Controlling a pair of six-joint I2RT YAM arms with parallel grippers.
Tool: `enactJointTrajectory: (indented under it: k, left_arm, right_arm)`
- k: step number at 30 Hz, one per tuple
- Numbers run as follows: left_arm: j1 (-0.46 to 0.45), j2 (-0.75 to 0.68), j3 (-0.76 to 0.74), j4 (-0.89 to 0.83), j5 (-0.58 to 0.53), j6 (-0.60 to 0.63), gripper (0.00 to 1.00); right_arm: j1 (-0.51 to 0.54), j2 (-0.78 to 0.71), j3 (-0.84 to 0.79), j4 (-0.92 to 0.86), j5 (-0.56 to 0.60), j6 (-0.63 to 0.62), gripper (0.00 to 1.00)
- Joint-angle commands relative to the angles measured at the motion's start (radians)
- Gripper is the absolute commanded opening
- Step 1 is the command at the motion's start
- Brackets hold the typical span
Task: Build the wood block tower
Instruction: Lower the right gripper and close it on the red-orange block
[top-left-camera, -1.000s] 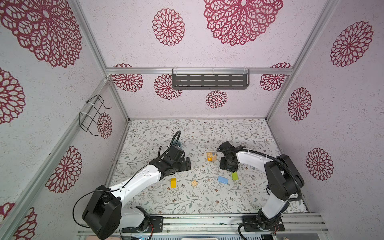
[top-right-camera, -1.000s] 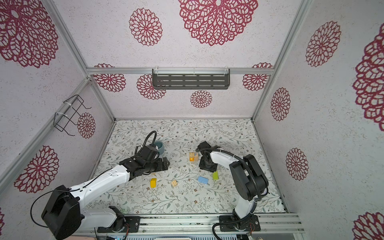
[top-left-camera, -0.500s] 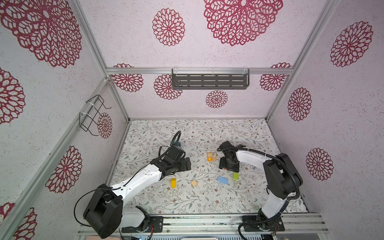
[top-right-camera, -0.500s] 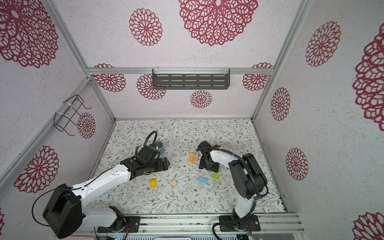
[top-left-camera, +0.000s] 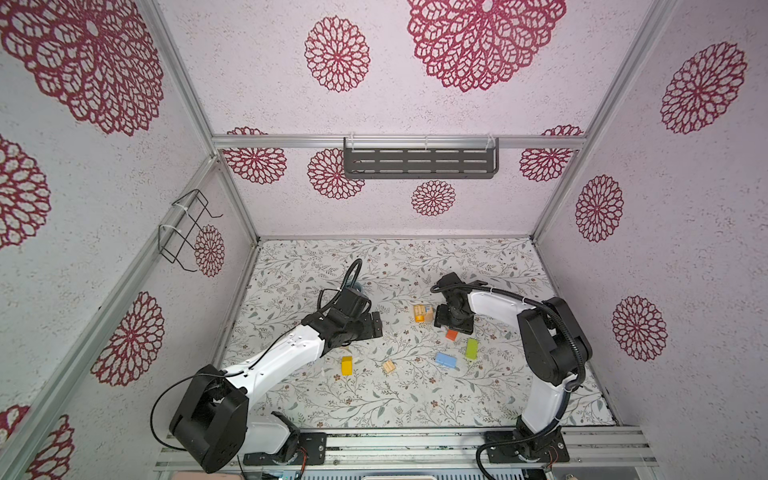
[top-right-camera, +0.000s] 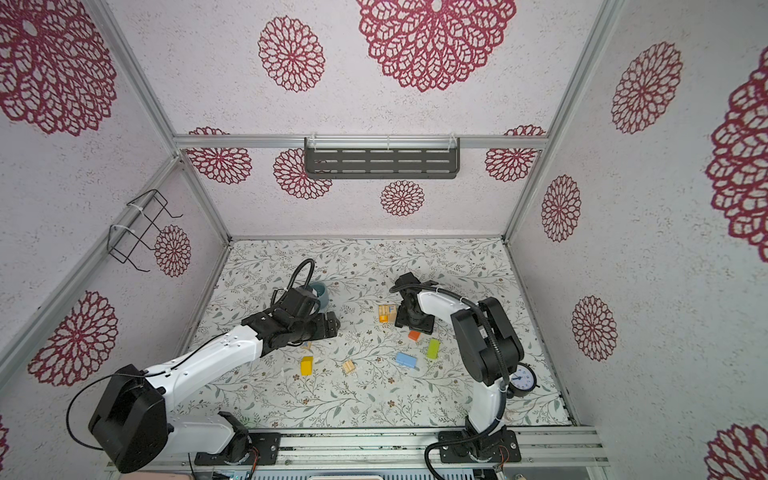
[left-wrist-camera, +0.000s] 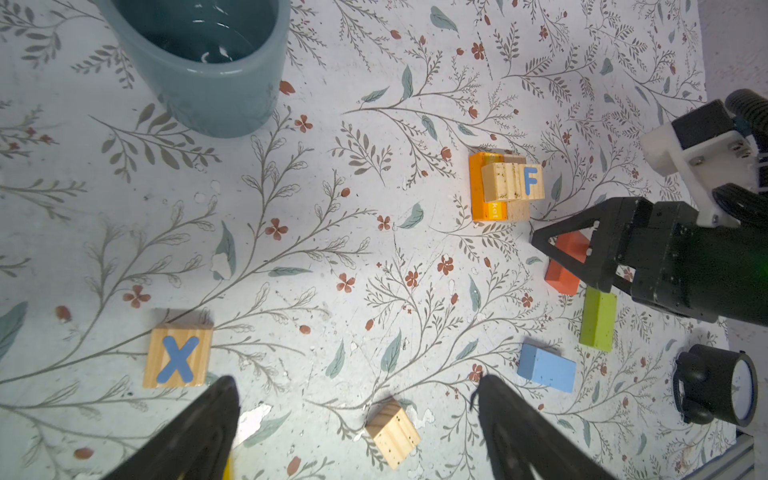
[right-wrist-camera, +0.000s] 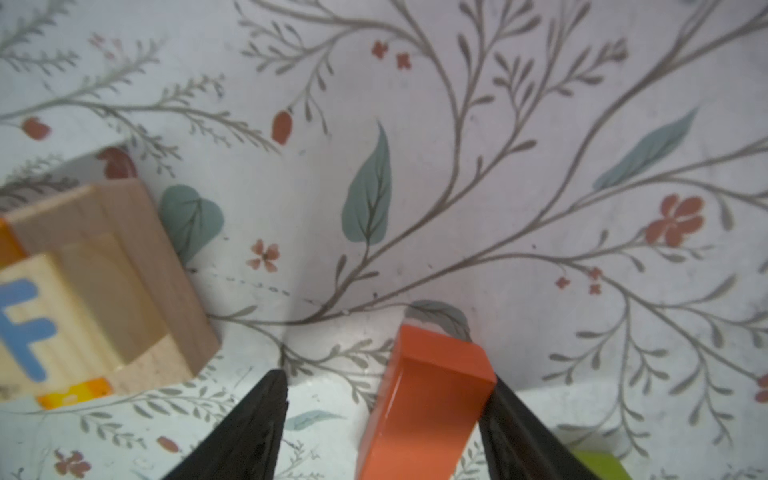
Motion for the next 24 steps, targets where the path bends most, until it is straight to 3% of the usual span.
enactJointTrajectory:
  k: [1,9,17,24]
  left_arm:
    - [0.008,0.010,0.026,-0.009,-0.010,0.005,0.92]
    - [0.009,0.025,0.041,-0.008,-0.001,0.005,0.92]
    - [0.010,0.024,0.049,-0.018,0.007,0.010,0.92]
    - [0.008,0.014,0.043,-0.018,0.007,0.004,0.92]
  right_arm:
    - [-0.001,0.004,0.028,-0.042,0.008,-0.031,0.72]
    - [0.026,-0.046,-0.032,-0.060,0.040,-0.036,0.56]
    - [0.074,-0.095,-0.109,-0.063,0.067,-0.014,0.50]
    - [0.081,-0.117,-0.122,-0.065,0.080,-0.007,0.34]
